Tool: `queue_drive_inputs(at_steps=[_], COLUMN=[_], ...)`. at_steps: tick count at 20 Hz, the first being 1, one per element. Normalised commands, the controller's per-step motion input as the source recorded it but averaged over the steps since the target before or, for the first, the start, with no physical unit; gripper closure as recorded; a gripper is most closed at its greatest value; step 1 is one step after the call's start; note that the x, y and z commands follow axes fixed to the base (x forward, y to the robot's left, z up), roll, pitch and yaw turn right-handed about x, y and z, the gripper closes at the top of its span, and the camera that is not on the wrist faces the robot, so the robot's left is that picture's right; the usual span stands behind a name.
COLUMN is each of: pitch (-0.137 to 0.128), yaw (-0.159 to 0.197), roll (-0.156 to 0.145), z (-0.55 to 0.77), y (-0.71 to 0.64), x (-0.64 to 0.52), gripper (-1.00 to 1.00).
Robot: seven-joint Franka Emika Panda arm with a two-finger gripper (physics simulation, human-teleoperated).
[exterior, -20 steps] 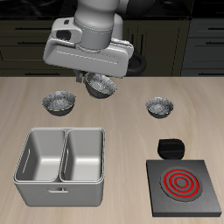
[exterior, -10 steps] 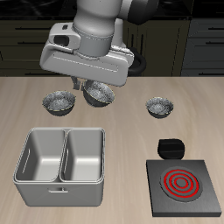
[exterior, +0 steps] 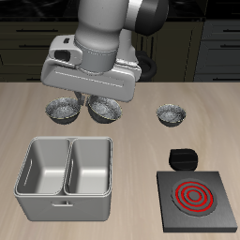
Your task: Place the smallest bowl in the left side of the drainer and the medium bowl in the right side
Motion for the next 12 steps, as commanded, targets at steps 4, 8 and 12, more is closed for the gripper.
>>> queue_drive_inputs(at_steps=[4, 8, 12], pitch=[0.016, 0.025, 0.016], yaw=[-0.014, -0.025, -0.030], roll=[0.016, -0.024, 0.019], z=[-0.12, -0.18, -0.17], y=[0.07, -0.19, -0.06], x=[0.03, 0.13, 0.04], gripper=[1.00, 1.00, 1.00])
